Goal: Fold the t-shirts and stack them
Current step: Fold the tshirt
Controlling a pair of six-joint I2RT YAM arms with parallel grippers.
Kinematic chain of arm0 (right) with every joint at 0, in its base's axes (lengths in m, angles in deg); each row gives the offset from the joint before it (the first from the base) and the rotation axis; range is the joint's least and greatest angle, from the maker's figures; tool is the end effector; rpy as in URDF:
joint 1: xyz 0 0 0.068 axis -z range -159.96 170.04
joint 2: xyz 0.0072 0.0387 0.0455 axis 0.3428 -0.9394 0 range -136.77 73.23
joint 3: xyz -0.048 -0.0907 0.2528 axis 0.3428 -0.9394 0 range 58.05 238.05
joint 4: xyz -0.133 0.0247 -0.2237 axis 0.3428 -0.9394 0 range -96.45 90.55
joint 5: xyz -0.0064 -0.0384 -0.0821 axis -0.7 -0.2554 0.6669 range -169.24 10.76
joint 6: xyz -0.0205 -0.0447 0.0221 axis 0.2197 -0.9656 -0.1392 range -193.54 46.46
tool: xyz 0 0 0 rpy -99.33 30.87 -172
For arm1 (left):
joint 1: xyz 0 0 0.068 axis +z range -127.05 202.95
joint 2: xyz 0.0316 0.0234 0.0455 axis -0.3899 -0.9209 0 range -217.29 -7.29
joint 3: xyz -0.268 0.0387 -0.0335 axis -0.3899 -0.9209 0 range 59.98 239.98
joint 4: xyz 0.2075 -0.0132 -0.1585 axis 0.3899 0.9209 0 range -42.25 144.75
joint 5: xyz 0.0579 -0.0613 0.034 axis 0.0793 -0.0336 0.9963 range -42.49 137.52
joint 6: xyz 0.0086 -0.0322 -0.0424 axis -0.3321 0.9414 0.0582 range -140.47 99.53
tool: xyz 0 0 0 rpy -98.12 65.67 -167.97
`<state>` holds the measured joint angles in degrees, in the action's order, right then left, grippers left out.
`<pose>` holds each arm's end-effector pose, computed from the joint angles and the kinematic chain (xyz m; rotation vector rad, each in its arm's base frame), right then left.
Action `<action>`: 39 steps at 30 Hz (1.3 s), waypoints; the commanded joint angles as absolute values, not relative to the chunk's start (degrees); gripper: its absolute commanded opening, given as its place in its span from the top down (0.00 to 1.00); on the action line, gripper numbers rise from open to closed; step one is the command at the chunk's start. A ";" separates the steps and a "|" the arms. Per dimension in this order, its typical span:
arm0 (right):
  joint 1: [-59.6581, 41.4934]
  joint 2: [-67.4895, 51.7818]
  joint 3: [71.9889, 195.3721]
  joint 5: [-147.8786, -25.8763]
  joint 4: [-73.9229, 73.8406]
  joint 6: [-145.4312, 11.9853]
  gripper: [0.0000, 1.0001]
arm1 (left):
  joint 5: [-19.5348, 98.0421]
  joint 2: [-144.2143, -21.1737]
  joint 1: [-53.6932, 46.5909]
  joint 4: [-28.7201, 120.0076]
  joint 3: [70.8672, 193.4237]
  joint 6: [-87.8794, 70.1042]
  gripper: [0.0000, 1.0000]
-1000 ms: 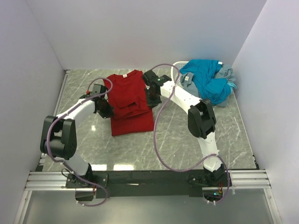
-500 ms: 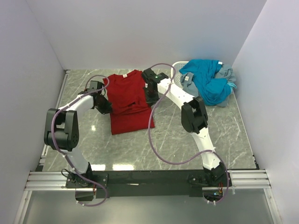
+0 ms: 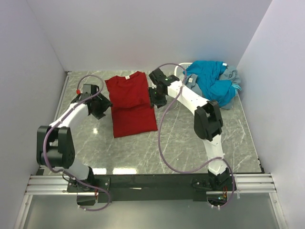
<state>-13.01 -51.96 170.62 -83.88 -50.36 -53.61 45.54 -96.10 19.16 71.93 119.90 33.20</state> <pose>0.3949 0.2605 0.2364 -0.3388 2.7169 0.3867 0.3231 -0.0228 0.2240 -1.0645 2.3239 -0.4487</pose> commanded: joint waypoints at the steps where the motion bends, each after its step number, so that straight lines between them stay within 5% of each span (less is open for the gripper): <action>1: -12.91 -44.82 164.85 -84.42 -46.39 -52.54 0.50 | 43.65 -92.46 18.99 69.46 114.40 32.36 0.30; 13: -15.29 -35.67 141.64 -90.13 -36.81 -47.70 0.53 | 42.68 -84.02 17.41 69.90 100.95 30.42 0.31; 29: -17.83 -39.45 136.89 -89.52 -33.72 -47.61 0.55 | 42.07 -80.76 16.01 70.42 95.93 30.42 0.30; 39: -18.27 -41.82 137.15 -88.90 -34.16 -48.49 0.76 | 43.38 -84.10 13.02 70.34 96.80 31.12 0.34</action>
